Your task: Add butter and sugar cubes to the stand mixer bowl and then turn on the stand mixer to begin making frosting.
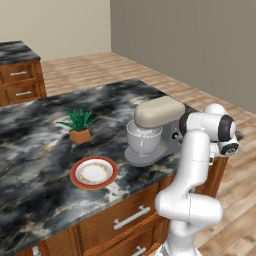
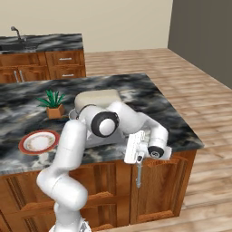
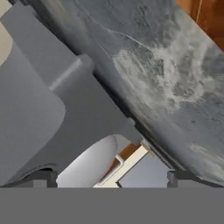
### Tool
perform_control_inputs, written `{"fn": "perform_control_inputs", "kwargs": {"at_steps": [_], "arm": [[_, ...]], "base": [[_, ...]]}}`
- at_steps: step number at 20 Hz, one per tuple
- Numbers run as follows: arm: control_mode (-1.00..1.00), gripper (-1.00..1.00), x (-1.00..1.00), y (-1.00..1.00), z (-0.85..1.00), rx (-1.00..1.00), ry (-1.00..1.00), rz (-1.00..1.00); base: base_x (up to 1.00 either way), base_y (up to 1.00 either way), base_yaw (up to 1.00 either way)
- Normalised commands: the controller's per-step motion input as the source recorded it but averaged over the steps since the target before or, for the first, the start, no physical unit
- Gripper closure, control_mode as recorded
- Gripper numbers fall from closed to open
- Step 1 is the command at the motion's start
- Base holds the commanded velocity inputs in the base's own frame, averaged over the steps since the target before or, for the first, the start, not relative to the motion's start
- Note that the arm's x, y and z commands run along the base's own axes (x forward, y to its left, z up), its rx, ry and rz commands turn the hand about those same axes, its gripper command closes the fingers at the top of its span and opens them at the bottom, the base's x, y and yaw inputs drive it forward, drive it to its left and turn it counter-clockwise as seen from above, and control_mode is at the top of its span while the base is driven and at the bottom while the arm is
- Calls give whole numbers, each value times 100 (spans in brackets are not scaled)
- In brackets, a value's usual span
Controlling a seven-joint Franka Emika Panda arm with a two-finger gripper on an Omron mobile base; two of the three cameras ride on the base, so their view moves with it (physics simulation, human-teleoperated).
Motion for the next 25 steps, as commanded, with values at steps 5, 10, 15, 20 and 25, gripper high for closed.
{"fn": "perform_control_inputs", "kwargs": {"at_steps": [5, 10, 15, 20, 25], "arm": [[-100, -100, -1, 98, 54, 0, 0, -3], [-100, -100, 0, 58, 71, 1, -1, -15], [-100, -100, 2, 12, 35, 3, -1, -18], [-100, -100, 0, 23, 60, 6, -2, -17], [-100, -100, 17, 24, 93, 12, 0, -18]], "base": [[0, 0, 0], [0, 0, 0], [0, 0, 0], [0, 0, 0], [0, 0, 0]]}}
